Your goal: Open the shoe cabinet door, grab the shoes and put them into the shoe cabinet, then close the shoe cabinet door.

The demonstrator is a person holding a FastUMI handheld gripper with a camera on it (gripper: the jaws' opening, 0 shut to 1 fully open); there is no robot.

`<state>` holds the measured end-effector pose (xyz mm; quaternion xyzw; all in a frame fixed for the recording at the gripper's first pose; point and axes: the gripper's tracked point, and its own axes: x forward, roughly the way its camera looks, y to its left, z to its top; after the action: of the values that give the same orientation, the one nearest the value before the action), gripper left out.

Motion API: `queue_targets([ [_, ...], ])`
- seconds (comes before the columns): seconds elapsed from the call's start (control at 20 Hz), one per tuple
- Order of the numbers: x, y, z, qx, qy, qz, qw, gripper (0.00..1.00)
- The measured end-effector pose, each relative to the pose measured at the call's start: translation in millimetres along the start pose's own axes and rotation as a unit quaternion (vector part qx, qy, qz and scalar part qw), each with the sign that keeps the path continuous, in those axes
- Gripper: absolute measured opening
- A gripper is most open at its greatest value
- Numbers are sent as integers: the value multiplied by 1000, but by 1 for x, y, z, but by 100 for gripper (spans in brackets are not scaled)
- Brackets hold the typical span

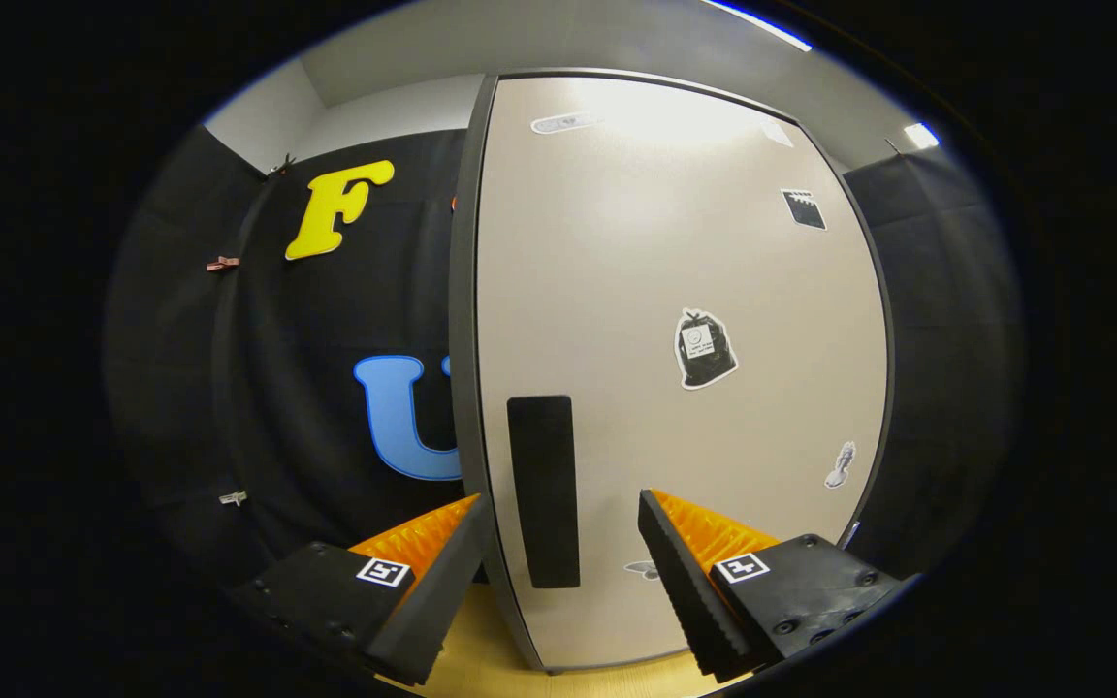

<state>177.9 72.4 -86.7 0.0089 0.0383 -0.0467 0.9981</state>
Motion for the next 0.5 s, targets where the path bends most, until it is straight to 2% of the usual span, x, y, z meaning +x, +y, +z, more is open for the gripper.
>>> queue_targets([
  [0.35, 15, 0, -5, -4, -3, -21, 1000, 91],
  [0.5, 20, 0, -6, -4, -1, -23, 1000, 79],
])
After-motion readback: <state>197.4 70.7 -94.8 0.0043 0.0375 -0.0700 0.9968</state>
